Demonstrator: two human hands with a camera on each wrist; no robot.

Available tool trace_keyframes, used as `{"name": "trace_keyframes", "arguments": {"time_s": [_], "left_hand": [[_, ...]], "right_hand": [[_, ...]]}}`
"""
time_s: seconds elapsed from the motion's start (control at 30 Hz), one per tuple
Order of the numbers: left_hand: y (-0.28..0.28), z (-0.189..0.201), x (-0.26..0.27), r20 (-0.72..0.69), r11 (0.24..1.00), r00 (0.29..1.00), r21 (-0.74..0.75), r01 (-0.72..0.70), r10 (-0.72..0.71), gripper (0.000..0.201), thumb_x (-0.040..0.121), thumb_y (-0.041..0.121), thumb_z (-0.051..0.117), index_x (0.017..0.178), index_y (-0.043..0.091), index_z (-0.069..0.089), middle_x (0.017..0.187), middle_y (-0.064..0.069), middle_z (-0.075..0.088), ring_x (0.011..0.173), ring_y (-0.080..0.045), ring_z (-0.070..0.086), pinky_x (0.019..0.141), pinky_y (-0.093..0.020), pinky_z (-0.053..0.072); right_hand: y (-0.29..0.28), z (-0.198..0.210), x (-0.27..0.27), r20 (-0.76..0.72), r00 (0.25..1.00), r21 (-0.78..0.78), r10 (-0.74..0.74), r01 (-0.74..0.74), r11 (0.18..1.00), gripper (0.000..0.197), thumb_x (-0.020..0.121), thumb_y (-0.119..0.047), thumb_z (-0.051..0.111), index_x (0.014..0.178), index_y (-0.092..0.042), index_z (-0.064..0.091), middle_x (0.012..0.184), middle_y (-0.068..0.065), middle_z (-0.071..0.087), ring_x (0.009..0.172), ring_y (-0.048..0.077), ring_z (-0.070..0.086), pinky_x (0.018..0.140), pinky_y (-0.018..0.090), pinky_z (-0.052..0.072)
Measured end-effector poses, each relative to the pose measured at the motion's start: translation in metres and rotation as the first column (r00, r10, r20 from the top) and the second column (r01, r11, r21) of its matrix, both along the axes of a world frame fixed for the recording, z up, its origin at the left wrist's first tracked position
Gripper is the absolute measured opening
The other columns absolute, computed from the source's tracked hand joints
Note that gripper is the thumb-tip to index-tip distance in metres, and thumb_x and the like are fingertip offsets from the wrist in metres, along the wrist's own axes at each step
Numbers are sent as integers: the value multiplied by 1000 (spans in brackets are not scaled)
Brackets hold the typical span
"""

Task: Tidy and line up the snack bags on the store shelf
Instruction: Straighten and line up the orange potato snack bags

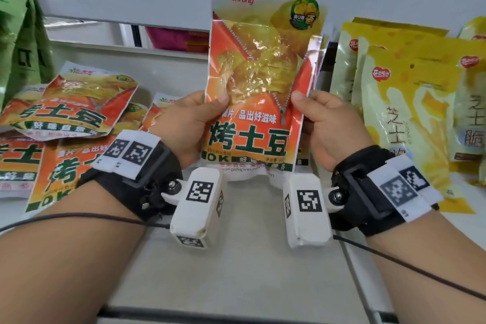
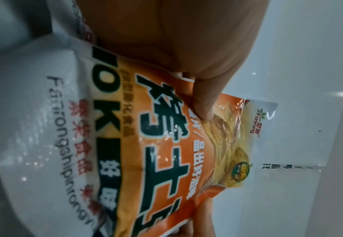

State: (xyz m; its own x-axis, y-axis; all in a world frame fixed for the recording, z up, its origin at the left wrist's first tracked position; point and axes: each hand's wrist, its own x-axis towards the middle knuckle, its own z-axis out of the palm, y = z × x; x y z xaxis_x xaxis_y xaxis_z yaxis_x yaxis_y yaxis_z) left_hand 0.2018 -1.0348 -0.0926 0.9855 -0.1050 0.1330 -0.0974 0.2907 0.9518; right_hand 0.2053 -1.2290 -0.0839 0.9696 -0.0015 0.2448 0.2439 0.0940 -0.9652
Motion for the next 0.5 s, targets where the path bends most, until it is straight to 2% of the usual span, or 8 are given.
{"name": "trace_keyframes", "arguments": {"time_s": [0.07, 0.13, 0.23, 0.33, 0.43, 0.47, 0.5], "left_hand": [[1, 0, -1, -13, 999, 999, -35, -33, 32, 53, 73, 27, 63, 119, 2, 54, 95, -15, 69, 82, -28, 68, 77, -42, 59], [1, 0, -2, -32, 998, 999, -59, -29, 27, 60, 74, 29, 63, 125, 1, 51, 99, -17, 68, 86, -31, 67, 81, -47, 57], [0, 0, -5, -49, 996, 996, -52, 78, -81, 63, 78, 30, 59, 130, -3, 48, 111, -21, 65, 92, -32, 68, 77, -44, 58], [1, -2, -6, -69, 990, 988, -3, 141, -141, 60, 77, 17, 61, 132, -2, 48, 122, -26, 60, 102, -36, 64, 83, -46, 57], [-2, -2, -5, -42, 993, 992, 5, 118, -118, 54, 73, 12, 62, 125, 3, 54, 112, -20, 67, 94, -31, 68, 78, -42, 59], [-3, -1, -5, -25, 996, 996, 0, 88, -88, 54, 71, 13, 63, 124, 4, 55, 110, -18, 68, 92, -29, 69, 78, -42, 59], [-4, -1, -5, -11, 998, 998, -7, 59, -59, 56, 71, 15, 63, 125, 4, 54, 110, -17, 68, 92, -28, 69, 79, -41, 59]], "right_hand": [[3, -3, -1, -7, 1000, -70, 26, -26, 997, 10, 91, -16, 58, 83, -16, 64, 79, -1, 72, 72, 12, 70, 68, 30, 57], [5, -4, -2, 14, 1000, -99, -5, 7, 995, 12, 91, -15, 57, 83, -17, 65, 83, 1, 72, 74, 13, 71, 70, 31, 58], [6, -4, -1, 52, 996, -69, -72, 76, 995, 15, 92, -15, 57, 80, -19, 64, 84, 2, 72, 76, 17, 70, 73, 35, 58], [5, -2, 0, 27, 995, 21, -97, 96, 995, 14, 93, -16, 56, 81, -18, 63, 81, 0, 71, 73, 14, 70, 72, 36, 58], [4, -1, -1, -21, 999, 105, -32, 34, 994, 7, 91, -16, 58, 85, -16, 62, 77, -4, 72, 71, 11, 70, 71, 34, 58], [4, 0, -3, -39, 999, 118, 20, -15, 993, 3, 89, -15, 60, 89, -14, 62, 80, -3, 73, 73, 11, 70, 72, 34, 57], [5, -1, -4, -61, 995, 103, 74, -68, 992, 9, 87, -14, 62, 96, -12, 63, 85, -2, 73, 75, 11, 70, 73, 33, 57]]}}
